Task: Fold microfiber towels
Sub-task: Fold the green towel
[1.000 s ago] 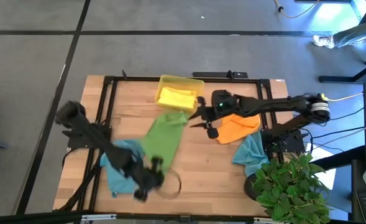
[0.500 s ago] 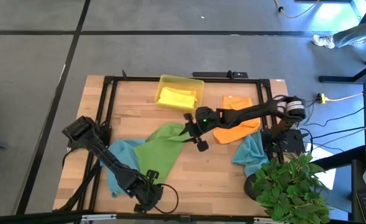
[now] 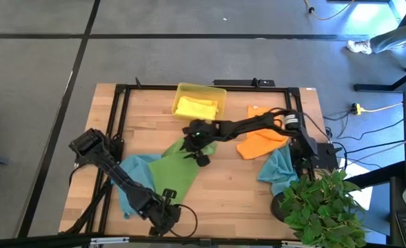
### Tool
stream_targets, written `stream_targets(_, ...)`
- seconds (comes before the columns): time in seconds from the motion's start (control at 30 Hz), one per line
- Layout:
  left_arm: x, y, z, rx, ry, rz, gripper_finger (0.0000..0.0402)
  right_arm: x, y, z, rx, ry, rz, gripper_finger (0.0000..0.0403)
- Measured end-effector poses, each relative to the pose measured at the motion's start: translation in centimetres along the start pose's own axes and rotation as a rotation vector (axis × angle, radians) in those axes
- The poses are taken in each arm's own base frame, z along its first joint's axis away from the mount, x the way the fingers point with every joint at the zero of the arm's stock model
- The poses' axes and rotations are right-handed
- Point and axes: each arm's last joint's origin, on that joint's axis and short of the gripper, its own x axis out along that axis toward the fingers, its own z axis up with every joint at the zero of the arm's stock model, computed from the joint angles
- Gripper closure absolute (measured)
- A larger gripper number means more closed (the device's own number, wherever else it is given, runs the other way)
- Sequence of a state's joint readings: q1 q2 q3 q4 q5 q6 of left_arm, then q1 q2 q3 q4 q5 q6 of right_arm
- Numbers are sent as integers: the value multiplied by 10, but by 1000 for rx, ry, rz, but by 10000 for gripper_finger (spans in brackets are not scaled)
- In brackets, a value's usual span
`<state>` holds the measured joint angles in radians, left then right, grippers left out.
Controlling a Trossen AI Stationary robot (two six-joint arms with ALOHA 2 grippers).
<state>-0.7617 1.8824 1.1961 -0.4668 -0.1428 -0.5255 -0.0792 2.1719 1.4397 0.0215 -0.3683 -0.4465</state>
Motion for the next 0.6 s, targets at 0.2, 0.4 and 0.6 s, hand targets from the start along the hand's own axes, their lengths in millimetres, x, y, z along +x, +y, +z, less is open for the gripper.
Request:
stream_targets(0.2, -1, -4, -2, -6, -12, 5, 402, 22, -10, 2, 65, 51, 22, 135)
stream_targets(0.4, -1, -4, -1, -7, -18, 10, 401, 33, -13, -4, 82, 100, -9, 125)
stream_targets(0.6, -1, -4, -1, -8, -21, 10, 402, 33, -13, -7, 82, 143, -60, 181)
